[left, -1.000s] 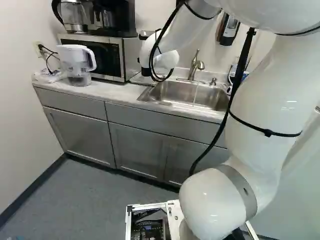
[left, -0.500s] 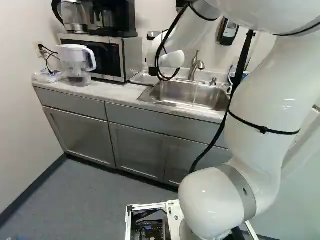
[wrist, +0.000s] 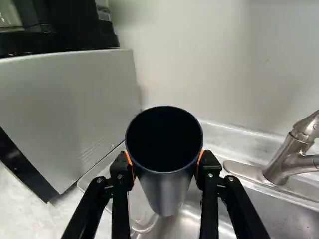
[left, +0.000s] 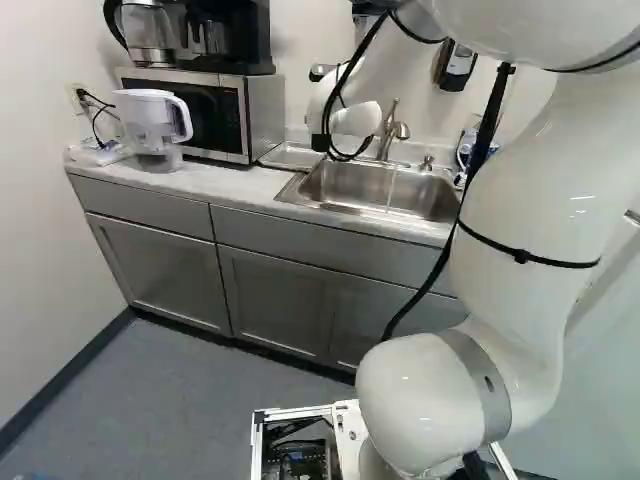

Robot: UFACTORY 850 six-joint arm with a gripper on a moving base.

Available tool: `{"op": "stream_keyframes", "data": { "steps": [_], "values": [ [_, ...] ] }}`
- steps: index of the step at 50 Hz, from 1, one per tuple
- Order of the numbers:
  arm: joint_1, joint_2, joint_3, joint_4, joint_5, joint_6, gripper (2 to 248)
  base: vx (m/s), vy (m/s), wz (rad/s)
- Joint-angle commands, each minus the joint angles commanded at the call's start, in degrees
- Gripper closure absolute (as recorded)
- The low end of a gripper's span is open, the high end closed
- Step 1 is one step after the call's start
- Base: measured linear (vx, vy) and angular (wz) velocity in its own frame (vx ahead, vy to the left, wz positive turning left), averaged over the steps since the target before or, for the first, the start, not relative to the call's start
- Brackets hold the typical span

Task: Rinse the cup and place it in the tray

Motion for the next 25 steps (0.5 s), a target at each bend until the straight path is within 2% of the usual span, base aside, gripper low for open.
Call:
{"op": "stream_keyframes", "data": {
  "steps": [25],
  "values": [
    [-3.9,0.1,0.6,0.0,0.0,0.0,124,0.0,0.0,0.0]
  ]
}}
